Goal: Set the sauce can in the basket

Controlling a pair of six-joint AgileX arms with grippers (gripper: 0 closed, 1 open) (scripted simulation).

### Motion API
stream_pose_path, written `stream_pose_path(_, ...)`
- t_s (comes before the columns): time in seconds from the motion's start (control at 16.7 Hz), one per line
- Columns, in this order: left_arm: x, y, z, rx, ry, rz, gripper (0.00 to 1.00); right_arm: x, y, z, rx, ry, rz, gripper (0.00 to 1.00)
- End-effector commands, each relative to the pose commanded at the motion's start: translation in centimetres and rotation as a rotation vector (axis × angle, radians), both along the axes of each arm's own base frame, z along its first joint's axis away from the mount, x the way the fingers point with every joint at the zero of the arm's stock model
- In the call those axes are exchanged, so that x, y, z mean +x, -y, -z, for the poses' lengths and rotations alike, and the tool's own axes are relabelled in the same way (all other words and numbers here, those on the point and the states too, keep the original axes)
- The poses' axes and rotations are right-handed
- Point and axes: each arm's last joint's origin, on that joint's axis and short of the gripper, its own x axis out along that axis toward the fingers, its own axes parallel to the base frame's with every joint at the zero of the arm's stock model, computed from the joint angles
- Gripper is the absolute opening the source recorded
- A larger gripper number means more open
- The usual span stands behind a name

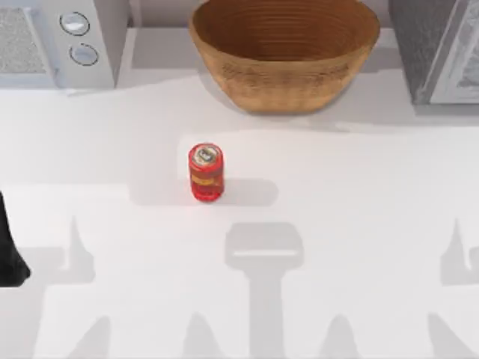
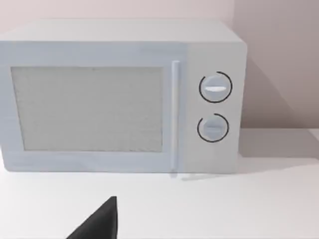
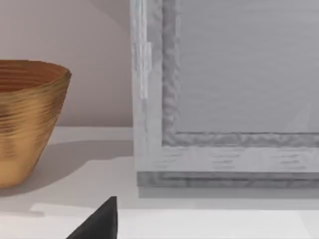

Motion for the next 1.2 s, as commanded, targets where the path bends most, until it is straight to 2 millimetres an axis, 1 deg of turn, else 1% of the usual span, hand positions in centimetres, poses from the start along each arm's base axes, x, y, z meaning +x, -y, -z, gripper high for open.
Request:
stream_pose_path(0.18,0.0,0.0,-0.1,-0.001,-0.002,0.006,1.0,0.0,0.0,0.0,0.0,0.0,0.0,1.0)
stream_pose_path(0.36,0.5,0.2,-0.7,-0.007,-0.019,0.058,1.0,0.0,0.0,0.0,0.0,0.0,0.0,1.0)
stream_pose_path(0.54,1.7,0.4,-2.0,-0.017,-0.054,0.155,1.0,0.0,0.0,0.0,0.0,0.0,0.0,1.0)
stream_pose_path(0.66,3.1,0.6,-3.0,-0.025,-0.077,0.241,1.0,0.0,0.0,0.0,0.0,0.0,0.0,1.0)
stream_pose_path(0.78,5.0,0.8,-4.0,-0.032,-0.097,0.342,1.0,0.0,0.0,0.0,0.0,0.0,0.0,1.0)
stream_pose_path(0.96,9.0,1.1,-4.8,-0.039,-0.113,0.517,1.0,0.0,0.0,0.0,0.0,0.0,0.0,1.0)
stream_pose_path(1.08,12.3,1.3,-4.7,-0.04,-0.115,0.643,1.0,0.0,0.0,0.0,0.0,0.0,0.0,1.0)
stream_pose_path(1.2,15.7,1.6,-3.7,-0.038,-0.11,0.773,1.0,0.0,0.0,0.0,0.0,0.0,0.0,1.0)
